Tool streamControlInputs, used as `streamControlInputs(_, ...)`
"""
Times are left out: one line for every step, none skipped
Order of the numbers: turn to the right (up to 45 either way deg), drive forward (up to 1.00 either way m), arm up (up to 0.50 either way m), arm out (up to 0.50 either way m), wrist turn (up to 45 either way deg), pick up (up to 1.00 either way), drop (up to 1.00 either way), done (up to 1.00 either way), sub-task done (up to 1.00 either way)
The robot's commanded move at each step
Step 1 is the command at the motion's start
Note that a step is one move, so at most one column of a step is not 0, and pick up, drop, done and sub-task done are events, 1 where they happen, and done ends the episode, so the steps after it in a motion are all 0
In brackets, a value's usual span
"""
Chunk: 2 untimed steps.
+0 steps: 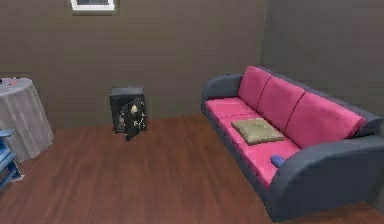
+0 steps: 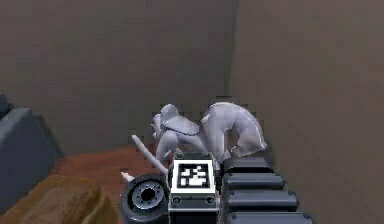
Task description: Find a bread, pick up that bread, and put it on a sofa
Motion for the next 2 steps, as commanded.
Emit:
streamControlInputs(0.0,1.0,0.0,0.0,0.0,0.0,0.0,0.0,0.0)
streamControlInputs(0.0,0.75,0.0,0.0,0.0,0.0,0.0,0.0,0.0)
